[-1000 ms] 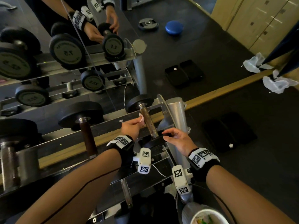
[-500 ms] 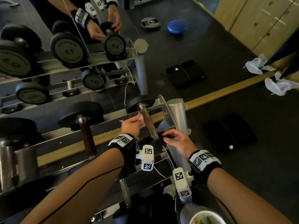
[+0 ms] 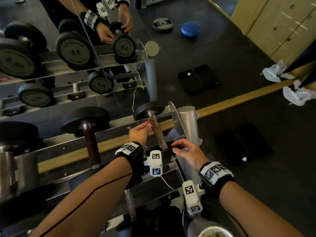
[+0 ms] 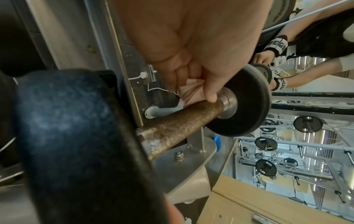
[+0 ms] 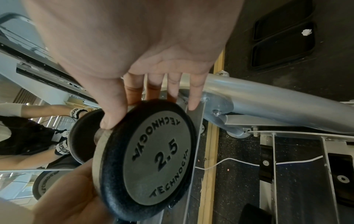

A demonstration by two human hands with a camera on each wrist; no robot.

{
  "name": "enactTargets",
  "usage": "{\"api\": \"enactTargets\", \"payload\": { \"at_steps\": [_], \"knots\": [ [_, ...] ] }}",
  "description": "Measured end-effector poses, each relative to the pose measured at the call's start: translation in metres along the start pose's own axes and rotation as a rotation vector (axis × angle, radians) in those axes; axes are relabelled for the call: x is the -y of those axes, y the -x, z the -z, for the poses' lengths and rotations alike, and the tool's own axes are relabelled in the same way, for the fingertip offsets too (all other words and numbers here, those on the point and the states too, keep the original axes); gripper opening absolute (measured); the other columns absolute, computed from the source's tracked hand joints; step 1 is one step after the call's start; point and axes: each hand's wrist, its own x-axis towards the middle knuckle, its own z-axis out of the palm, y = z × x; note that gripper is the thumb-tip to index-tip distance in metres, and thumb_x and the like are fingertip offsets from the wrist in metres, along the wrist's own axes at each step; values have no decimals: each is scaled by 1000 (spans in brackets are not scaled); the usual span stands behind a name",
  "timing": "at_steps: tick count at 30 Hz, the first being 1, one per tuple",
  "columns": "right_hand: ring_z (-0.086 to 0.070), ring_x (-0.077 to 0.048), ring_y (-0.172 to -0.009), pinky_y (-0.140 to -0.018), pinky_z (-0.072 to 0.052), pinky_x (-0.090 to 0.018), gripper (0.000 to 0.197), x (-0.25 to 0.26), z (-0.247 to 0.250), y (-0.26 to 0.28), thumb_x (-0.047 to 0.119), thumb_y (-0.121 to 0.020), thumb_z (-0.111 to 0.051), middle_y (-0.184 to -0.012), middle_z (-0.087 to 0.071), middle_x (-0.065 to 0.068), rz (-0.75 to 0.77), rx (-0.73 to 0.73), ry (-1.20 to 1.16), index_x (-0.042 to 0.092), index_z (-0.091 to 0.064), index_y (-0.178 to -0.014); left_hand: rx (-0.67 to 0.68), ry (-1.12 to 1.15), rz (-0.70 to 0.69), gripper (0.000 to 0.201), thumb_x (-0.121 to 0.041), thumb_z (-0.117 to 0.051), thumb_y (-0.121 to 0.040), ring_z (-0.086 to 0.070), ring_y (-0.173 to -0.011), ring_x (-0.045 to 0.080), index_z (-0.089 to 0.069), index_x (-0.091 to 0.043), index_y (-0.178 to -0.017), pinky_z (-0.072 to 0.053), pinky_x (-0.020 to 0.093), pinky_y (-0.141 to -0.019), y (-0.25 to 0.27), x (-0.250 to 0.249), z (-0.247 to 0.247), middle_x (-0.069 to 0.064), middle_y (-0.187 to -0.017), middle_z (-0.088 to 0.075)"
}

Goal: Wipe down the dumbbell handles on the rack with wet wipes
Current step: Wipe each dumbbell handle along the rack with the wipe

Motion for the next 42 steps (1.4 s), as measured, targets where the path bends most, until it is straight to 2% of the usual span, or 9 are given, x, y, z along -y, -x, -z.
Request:
{"api": "enactTargets", "payload": {
  "at_steps": [2, 5, 8, 10, 14, 16, 26, 35, 42],
  "knots": [
    [-63, -12, -107, -107, -44, -44, 16, 2, 1, 0, 16, -87, -71, -107, -70, 4, -17, 11, 16, 26, -69, -99, 16, 35, 3, 22, -16, -72, -89, -67, -103, 12, -79, -35, -80, -47, 37, -104, 1, 5, 0, -20, -86, -76],
    [-63, -11, -107, -106, -45, -42, 16, 3, 4, -1, 16, -87, -72, -107, -69, 4, -21, 24, 41, 27, -69, -98, 39, 47, 20, 18, -9, -68, -91, -70, -102, 20, -76, -24, -92, -54, 37, -95, 4, 13, 3, 2, -100, -77],
    [-63, -20, -109, -106, -45, -47, 16, 5, 5, -3, 13, -86, -72, -110, -69, -4, -34, 38, 12, 25, -70, -96, 73, 25, 90, 18, 5, -60, -93, -72, -70, 15, -70, -10, -91, -60, 26, -62, 7, 19, 3, 13, -91, -73],
    [-63, -22, -110, -106, -45, -49, 16, 5, 6, -4, 13, -86, -72, -111, -69, -5, -37, 46, 20, 26, -70, -96, 77, -17, 121, 18, 10, -56, -93, -70, -59, 15, -68, -2, -100, -59, 25, -53, 8, 16, 3, 10, -78, -70],
    [-64, -21, -110, -106, -45, -49, 16, 5, 8, -5, 15, -85, -73, -110, -70, -3, -37, 62, 32, 28, -71, -95, -24, 1, 109, 25, 1, -58, -95, -67, -91, 29, -68, -6, -117, -57, 42, -91, -7, 5, 6, 16, -99, -70],
    [-64, -19, -109, -106, -45, -49, 17, 4, 8, -5, 16, -85, -73, -109, -70, 0, -34, 63, 38, 31, -71, -93, -69, 110, 96, 29, 1, -59, -94, -66, -94, 26, -67, -8, -120, -53, 38, -96, -16, 1, 4, 12, -98, -72],
    [-62, -18, -110, -108, -42, -50, 20, 2, 8, -6, 20, -85, -75, -110, -69, 0, -20, 59, 59, 39, -71, -89, 49, -225, -194, 45, -5, -61, -95, -67, -103, 17, -56, -23, -136, -57, 34, -90, 1, 8, 3, 3, -119, -67],
    [-63, -22, -109, -107, -43, -49, 19, 2, 6, -6, 13, -85, -73, -108, -69, -4, -31, 49, 28, 30, -70, -93, 200, -471, -101, 63, -11, -68, -91, -71, -73, 1, -38, -26, -144, -54, 18, -57, 20, 17, 14, -5, -89, -72],
    [-63, -22, -109, -105, -47, -44, 18, 3, 6, -6, 12, -86, -71, -110, -68, -6, -35, 57, 14, 25, -68, -98, 266, -509, -54, 51, -14, -73, -87, -73, -72, 4, -46, -30, -127, -54, 22, -56, 29, 12, 23, -3, -85, -75]
  ]
}}
